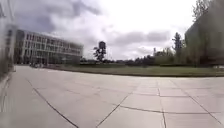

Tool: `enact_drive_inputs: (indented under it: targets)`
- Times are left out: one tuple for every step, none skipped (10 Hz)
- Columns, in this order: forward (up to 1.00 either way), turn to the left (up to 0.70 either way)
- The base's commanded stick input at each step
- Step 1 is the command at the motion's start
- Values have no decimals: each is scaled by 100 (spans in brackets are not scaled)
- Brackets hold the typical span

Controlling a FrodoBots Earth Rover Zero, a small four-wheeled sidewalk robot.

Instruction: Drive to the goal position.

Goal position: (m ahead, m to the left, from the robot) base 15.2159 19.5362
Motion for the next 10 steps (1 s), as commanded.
enact_drive_inputs:
  targets:
    - [0,70]
    - [0,70]
    - [0,70]
    - [0,70]
    - [0,70]
    - [0,70]
    - [3,68]
    - [49,38]
    - [70,14]
    - [70,0]
